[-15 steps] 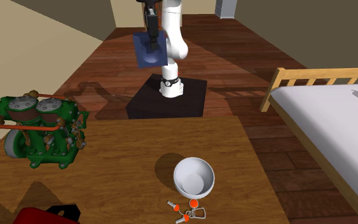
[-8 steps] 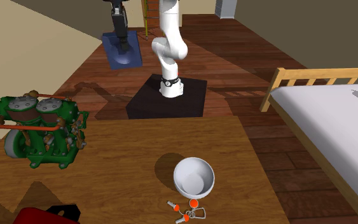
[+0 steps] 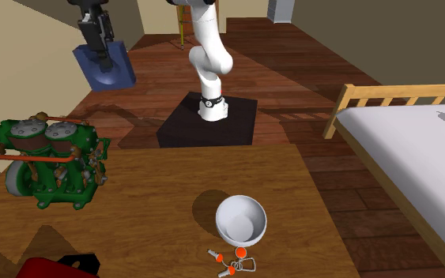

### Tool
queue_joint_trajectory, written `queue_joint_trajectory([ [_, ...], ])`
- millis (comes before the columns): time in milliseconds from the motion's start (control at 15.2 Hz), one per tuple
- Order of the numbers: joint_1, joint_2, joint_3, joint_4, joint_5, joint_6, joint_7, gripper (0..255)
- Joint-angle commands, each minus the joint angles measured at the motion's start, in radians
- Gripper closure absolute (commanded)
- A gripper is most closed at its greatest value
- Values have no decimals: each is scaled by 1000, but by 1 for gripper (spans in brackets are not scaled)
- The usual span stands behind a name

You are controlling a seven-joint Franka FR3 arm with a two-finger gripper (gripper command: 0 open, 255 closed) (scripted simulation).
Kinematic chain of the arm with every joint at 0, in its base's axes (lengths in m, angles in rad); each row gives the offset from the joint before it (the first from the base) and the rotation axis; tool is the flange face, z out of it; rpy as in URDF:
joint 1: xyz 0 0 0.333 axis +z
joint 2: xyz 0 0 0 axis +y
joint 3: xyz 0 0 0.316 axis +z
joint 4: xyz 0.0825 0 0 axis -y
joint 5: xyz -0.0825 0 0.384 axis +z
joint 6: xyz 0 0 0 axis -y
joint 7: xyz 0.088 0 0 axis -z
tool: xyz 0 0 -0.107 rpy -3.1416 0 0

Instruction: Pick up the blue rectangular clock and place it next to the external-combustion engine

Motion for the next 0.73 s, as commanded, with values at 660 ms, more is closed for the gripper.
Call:
queue_joint_trajectory([
  [660, -33, -15, -19, -163, 9, 149, -43, 255],
])
